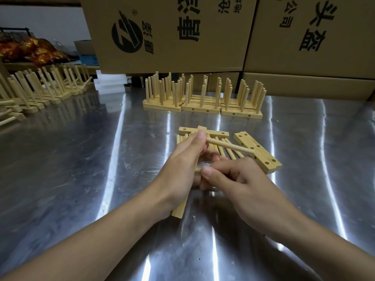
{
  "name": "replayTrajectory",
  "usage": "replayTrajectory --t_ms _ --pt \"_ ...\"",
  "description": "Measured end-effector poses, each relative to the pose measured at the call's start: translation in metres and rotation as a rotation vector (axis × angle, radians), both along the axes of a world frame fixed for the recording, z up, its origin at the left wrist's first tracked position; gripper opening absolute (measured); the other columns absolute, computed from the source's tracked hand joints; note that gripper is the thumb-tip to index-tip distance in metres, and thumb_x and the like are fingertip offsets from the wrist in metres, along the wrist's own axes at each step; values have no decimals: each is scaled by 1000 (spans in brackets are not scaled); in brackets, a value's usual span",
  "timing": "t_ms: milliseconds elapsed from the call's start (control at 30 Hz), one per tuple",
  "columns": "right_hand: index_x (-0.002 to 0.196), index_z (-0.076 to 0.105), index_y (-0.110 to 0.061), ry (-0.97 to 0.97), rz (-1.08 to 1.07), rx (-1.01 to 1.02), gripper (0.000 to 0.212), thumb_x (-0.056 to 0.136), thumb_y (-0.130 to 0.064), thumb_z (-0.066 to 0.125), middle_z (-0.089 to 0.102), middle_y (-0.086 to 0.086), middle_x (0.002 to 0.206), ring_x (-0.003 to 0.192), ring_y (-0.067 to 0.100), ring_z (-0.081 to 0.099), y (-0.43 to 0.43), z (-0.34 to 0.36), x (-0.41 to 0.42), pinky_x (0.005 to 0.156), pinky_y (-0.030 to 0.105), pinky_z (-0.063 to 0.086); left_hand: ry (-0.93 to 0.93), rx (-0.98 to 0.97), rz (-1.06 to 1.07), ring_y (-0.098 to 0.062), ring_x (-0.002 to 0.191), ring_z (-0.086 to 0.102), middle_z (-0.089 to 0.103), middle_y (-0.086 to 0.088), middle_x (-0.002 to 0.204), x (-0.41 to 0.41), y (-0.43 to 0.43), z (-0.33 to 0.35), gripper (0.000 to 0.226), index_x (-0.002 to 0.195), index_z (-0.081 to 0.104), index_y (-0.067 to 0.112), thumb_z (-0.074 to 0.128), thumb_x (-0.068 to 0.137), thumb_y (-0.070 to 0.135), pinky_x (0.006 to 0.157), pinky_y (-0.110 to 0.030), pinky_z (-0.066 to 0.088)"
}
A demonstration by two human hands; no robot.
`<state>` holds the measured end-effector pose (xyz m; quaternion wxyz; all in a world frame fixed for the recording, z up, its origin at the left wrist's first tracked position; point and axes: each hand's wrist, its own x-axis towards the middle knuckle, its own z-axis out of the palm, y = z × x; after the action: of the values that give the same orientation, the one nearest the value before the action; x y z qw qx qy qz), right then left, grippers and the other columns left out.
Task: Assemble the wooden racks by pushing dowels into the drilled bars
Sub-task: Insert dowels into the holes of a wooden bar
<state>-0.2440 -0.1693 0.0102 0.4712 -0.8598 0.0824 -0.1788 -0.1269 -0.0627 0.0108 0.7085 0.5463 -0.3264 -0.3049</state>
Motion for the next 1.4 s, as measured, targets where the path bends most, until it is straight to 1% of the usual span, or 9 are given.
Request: replayTrajectory --t_ms 133,367,500,667,800,900,1033,1200,1400 --pt "72 74 -7 94 -25 328 41 106 -23 60 51 -20 47 45 5 39 2 5 2 52 25 24 -67 -17 -17 -24 75 66 74 -5 96 2 -1 1 44 80 67 32 43 105 59 52 -23 49" --pt "78 73 -2 227 13 592 36 103 -25 63 27 -4 51 45 9 20 1 15 1 42 20 14 -174 8 15 -20 100 74 77 -12 105 5 -1 1 51 103 70 13 35 114 49 68 -21 55" --pt "85 76 0 295 100 613 35 101 -27 64 26 -4 54 47 8 20 -16 19 -5 46 24 12 -175 11 32 -21 80 67 74 -8 97 -5 -8 -2 51 106 65 5 37 113 47 56 -21 50" --pt "89 70 5 241 76 309 61 99 -55 67 48 -1 65 57 11 37 -47 23 -8 50 20 28 -174 -26 160 -15 83 67 69 1 87 3 -10 -9 54 95 65 14 37 107 58 72 -33 55" --pt "95 83 -28 -40 -379 -148 39 97 -60 60 64 -10 77 70 8 55 -84 13 -10 62 26 39 -9 -64 302 -10 64 55 61 1 75 21 -8 -7 47 85 55 19 34 114 50 56 -23 44" --pt "108 78 -31 105 -513 -612 20 99 -43 65 58 -9 109 109 15 50 -94 -8 -7 85 30 39 85 -48 347 -9 58 49 56 4 69 28 -5 -7 43 86 47 20 34 113 51 51 -20 42" --pt "108 78 -31 272 -493 -709 27 95 -53 68 52 -7 133 131 18 37 -96 -21 -2 106 40 43 102 -27 340 -9 58 49 55 5 68 30 -6 -6 43 87 46 21 34 113 52 50 -19 43" --pt "93 77 -27 190 -556 -795 18 97 -43 70 61 -7 130 125 17 45 -94 -16 3 95 35 39 87 -26 329 -7 59 48 54 5 68 30 -7 -8 43 87 46 21 33 113 53 53 -20 42" --pt "98 75 -25 -316 -471 -127 3 98 -27 72 76 -10 90 88 11 73 -84 -5 -6 74 21 56 309 -80 343 -10 55 49 53 1 70 35 -6 -5 45 81 50 22 40 112 53 45 -19 43"
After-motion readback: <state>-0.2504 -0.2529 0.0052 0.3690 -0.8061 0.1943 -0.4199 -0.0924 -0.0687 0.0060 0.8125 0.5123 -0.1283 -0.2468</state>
